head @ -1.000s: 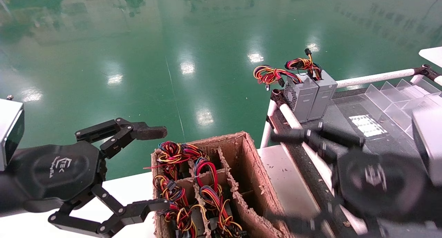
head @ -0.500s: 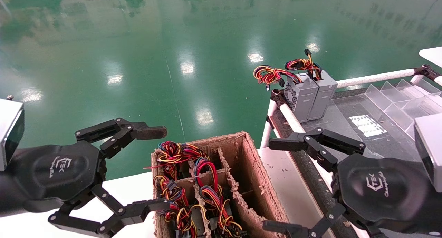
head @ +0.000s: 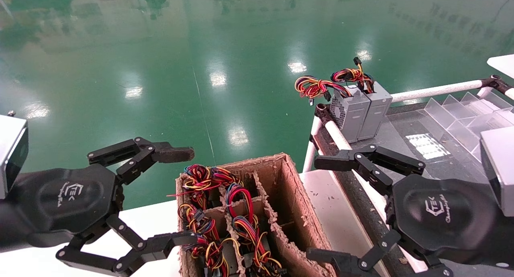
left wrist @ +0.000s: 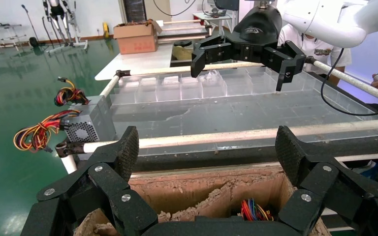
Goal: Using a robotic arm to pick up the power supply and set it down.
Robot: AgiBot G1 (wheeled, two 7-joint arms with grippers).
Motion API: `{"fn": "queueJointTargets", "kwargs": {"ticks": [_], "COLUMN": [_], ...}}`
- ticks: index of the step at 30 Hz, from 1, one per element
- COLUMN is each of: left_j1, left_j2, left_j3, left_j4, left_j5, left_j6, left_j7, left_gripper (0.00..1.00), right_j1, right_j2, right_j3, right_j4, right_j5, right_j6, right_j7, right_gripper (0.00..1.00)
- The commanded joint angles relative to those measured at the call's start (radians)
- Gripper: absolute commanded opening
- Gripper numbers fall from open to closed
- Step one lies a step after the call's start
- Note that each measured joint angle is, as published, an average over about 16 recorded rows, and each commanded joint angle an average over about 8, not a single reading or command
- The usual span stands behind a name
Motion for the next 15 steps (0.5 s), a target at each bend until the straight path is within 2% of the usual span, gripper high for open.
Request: {"fn": "queueJointTargets", "kwargs": {"ticks": [1,15], "left_j1": [0.000,0.000], "left_j2": [0.000,0.000], "left_j3": [0.000,0.000], "left_j4": [0.000,0.000], "left_j5": [0.000,0.000], "left_j6": [0.000,0.000], "left_j7": [0.000,0.000], "left_gripper": [1.00,1.00], "right_j1": [0.001,0.003], "right_j2": [0.000,-0.001], "right_j3": [0.000,-0.001], "right_j4": [-0.001,-0.005], "right_j5": [0.000,-0.002], "right_j6": [0.000,0.001], "right_j7": [0.000,-0.001], "right_gripper": [1.00,1.00]}}
